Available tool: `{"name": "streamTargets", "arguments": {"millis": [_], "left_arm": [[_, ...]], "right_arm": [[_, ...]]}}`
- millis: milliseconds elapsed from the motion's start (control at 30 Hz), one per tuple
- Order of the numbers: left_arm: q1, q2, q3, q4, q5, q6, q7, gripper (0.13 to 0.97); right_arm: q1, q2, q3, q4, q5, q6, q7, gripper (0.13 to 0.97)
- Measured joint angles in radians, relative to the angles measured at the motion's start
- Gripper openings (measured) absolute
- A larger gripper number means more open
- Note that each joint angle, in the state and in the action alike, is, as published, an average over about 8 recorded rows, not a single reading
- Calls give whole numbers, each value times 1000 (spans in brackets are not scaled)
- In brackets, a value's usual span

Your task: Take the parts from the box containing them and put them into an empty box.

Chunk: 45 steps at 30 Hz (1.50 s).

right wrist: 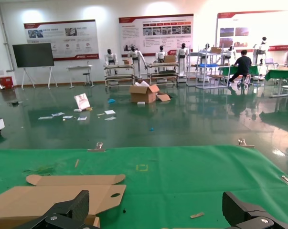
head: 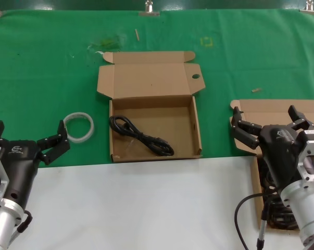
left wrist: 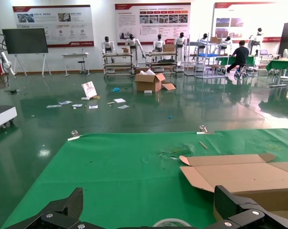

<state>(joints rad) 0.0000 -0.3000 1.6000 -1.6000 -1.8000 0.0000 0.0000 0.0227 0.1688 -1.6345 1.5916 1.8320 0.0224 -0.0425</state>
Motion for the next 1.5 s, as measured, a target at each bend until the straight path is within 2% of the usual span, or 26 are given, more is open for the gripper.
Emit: {"name": "streamTargets", "arguments": {"millis": [1500], "left_arm": [[0, 0, 0, 0, 0, 0, 0, 966]], "right_arm": [[0, 0, 0, 0, 0, 0, 0, 966]]}}
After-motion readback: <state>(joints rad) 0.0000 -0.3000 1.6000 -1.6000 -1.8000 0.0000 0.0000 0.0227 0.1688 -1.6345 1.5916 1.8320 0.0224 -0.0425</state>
